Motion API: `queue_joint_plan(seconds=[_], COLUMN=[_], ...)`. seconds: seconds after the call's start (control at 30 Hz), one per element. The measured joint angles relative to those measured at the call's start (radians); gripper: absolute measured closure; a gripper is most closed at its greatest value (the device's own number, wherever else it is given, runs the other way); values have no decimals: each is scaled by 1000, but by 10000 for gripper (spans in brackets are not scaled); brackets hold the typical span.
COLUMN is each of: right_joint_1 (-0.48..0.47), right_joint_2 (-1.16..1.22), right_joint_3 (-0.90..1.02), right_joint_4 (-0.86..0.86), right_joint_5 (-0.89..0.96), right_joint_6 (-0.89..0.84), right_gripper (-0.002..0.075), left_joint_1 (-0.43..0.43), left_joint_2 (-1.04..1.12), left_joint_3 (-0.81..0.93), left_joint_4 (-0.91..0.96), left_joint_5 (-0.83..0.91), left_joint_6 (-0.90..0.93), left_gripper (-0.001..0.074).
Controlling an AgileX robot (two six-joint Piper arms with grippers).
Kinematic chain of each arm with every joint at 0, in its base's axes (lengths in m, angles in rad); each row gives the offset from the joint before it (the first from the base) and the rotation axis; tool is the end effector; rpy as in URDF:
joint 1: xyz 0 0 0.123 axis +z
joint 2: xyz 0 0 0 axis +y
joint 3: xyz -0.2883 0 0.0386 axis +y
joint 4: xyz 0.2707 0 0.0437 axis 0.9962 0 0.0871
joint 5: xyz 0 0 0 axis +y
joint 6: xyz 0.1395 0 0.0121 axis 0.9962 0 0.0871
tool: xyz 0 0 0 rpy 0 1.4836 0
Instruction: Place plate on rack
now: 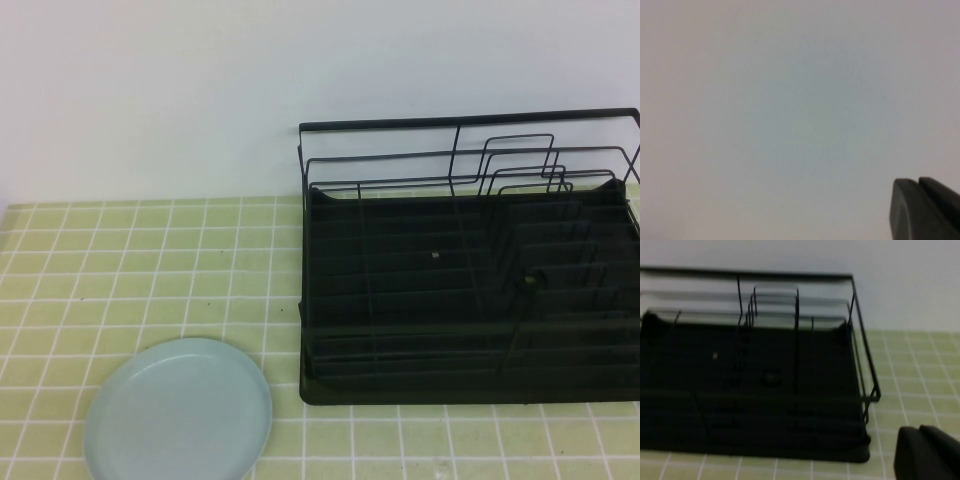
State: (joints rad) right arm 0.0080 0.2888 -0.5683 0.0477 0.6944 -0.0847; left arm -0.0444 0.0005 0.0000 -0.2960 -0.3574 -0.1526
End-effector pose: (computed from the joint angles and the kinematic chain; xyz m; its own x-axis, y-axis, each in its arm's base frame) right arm 0.1152 0.0052 0.3137 -0.3192 -0.0505 -0.9463 -0.0523 0.9980 -0.0357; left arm 0.1096 0.0094 0.2633 0.3985 -0.4336 -0.8082 0.1298 0.8990 -0.4183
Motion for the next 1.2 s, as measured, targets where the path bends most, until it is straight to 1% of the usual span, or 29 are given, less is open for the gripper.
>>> queue_joint_plan(seconds=[0.07, 0.1, 0.23, 0.33, 0.47, 0.5, 0.57, 0.7, 0.8, 0.87, 1.0, 1.07, 1.1, 1.13, 1.2], right_joint_1=[0, 0, 0, 0, 0, 0, 0, 0, 0, 0, 0, 0, 0, 0, 0], right_joint_2=[41, 51, 63, 67, 67, 67, 67, 67, 88, 112, 165, 186, 194, 201, 209], right_joint_3=[0, 0, 0, 0, 0, 0, 0, 0, 0, 0, 0, 2, 2, 2, 2], right_joint_4=[29, 43, 99, 121, 104, 92, 73, 42, -63, -107, -114, -109, -101, -88, -74], right_joint_5=[22, 19, 5, 28, 55, 55, 47, 19, 17, 33, 51, 42, 35, 31, 29], right_joint_6=[-34, -45, -88, -130, -133, -133, -133, -133, -122, -108, -104, -104, -104, -104, -104], right_gripper=[727, 727, 727, 727, 727, 727, 727, 727, 727, 727, 727, 727, 727, 727, 727], left_joint_1=[0, 0, 0, 0, 0, 0, 0, 0, 0, 0, 0, 0, 0, 0, 0], left_joint_2=[0, 0, 0, 9, 119, 147, 191, 263, 352, 429, 577, 654, 685, 724, 799], left_joint_3=[-3, -20, -179, -311, -475, -496, -515, -478, -472, -504, -623, -683, -705, -733, -781], left_joint_4=[12, 20, 40, 54, 170, 196, 239, 283, 269, 260, 287, 322, 328, 328, 319], left_joint_5=[23, 65, 240, 387, 612, 653, 672, 699, 861, 987, 1170, 1228, 1238, 1244, 1245], left_joint_6=[9, 25, 82, 91, 89, 89, 114, 142, 113, 84, 65, 60, 60, 62, 67], left_gripper=[737, 735, 735, 735, 735, 735, 735, 735, 735, 734, 717, 671, 707, 593, 496])
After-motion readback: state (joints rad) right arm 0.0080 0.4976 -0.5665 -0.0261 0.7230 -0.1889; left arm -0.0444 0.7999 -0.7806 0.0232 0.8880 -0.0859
